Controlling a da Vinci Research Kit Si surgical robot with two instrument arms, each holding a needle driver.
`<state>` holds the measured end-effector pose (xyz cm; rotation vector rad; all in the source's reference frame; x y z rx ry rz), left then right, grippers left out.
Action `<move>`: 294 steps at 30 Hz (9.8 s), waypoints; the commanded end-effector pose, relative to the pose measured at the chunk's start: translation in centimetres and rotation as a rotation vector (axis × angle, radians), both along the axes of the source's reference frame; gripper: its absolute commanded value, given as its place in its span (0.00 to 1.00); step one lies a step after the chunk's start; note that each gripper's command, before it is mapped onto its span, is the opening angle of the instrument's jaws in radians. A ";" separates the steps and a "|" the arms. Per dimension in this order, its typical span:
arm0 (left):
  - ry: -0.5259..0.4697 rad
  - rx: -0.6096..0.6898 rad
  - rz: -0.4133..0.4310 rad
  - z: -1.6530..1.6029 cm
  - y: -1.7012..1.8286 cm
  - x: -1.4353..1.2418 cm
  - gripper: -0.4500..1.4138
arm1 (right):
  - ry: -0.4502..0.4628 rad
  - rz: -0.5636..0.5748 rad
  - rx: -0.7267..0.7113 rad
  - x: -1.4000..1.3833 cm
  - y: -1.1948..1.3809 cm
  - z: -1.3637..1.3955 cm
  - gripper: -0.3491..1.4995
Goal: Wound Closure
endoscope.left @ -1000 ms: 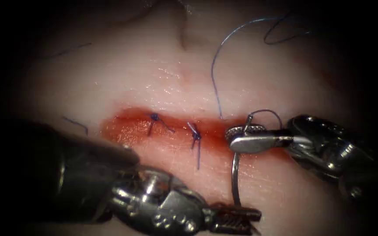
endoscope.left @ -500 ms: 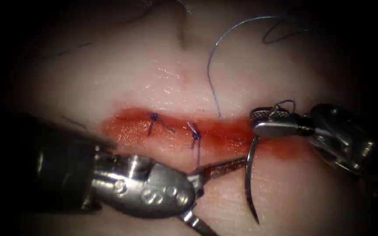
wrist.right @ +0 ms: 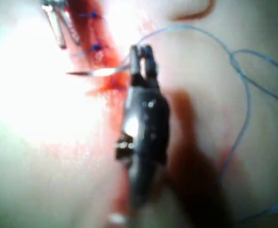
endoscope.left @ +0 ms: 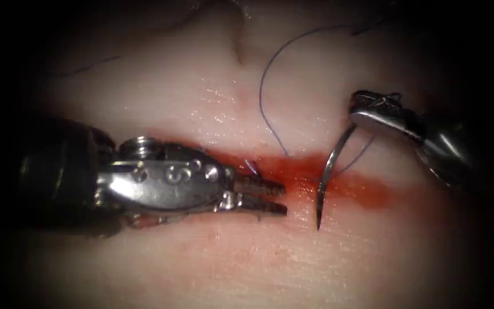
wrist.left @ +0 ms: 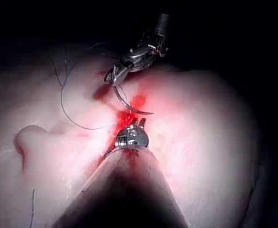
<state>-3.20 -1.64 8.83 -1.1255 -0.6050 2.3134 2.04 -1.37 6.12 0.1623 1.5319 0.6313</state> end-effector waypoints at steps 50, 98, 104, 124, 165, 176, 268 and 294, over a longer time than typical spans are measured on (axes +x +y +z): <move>0.275 0.044 0.106 1.28 0.01 -0.13 0.03 | 0.024 -0.016 -0.006 0.13 -0.14 -0.01 0.00; 0.288 0.202 0.356 0.95 -0.04 -0.17 0.19 | -0.377 -0.075 -0.541 0.49 -0.06 0.25 0.00; 0.290 0.194 0.349 0.85 0.00 -0.15 0.19 | -0.396 -0.112 -0.565 0.55 -0.18 0.28 0.00; 0.299 0.178 0.317 0.42 -0.03 -0.13 0.15 | -0.392 -0.147 -0.585 0.56 -0.23 0.24 0.00; 0.303 0.172 0.331 0.63 -0.40 -0.28 0.13 | -0.214 -0.129 -0.412 0.59 -0.12 0.16 0.00; 0.301 0.168 0.339 0.70 -0.39 -0.22 0.13 | -0.182 -0.141 -0.375 0.64 -0.14 0.12 0.00; 0.305 0.182 0.347 0.97 -0.42 -0.06 0.13 | -0.013 -0.174 0.488 0.71 -0.37 0.07 0.00; 0.304 0.183 0.346 0.88 -0.41 -0.05 0.13 | -0.039 -0.281 0.757 0.68 -0.92 0.37 0.00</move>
